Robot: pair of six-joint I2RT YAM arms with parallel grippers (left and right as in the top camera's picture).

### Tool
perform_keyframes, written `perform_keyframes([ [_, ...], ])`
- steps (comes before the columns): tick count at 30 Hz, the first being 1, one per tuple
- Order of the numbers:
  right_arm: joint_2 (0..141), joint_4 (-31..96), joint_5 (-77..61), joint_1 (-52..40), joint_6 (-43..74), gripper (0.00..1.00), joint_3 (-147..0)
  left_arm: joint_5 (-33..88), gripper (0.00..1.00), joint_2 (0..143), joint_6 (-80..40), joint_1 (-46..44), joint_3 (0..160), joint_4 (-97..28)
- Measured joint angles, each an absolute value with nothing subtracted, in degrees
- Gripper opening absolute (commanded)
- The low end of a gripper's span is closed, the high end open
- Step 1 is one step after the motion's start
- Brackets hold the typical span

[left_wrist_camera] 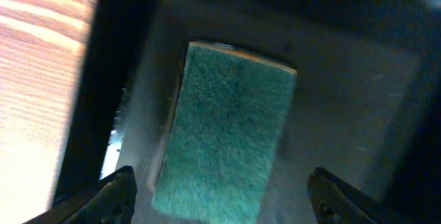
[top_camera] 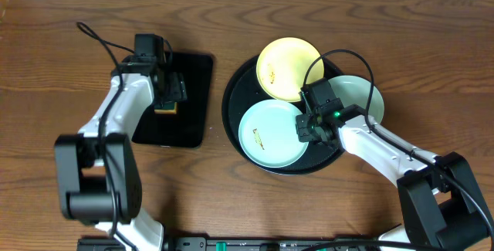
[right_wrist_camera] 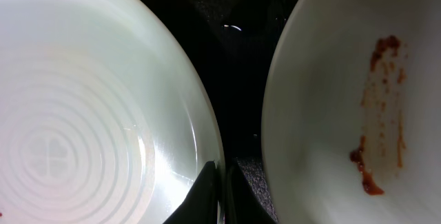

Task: Clean dirty plates on tray and stack at the side
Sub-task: 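Lower the left gripper and grasp the green sponge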

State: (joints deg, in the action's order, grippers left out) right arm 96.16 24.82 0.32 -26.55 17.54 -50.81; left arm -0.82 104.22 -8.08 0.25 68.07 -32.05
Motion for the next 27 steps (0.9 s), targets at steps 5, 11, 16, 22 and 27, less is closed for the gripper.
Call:
perform_keyframes([
  [5, 96.2, 24.8, 0.3, -26.5, 17.5, 0.06, -50.8, -0.5, 0.68, 108.7, -7.2, 0.3, 68.1, -31.8],
  [11, 96.2, 24.8, 0.5, -26.5, 17.5, 0.09, -50.8, 4.0, 0.63, 109.0, -7.0, 0.3, 68.1, -34.6],
  [16, 96.2, 24.8, 0.5, -26.5, 17.5, 0.09, -50.8, 5.6, 0.81, 109.0, -7.1, 0.3, 68.1, -33.4],
  [22, 96.2, 24.8, 0.5, -26.5, 17.5, 0.11, -50.8, 4.5, 0.76, 109.0, -7.0, 0.3, 68.1, -29.9],
  [27, 96.2, 24.8, 0.5, -26.5, 17.5, 0.11, -50.8, 4.1, 0.72, 109.0, -7.1, 0.3, 68.1, -30.6],
])
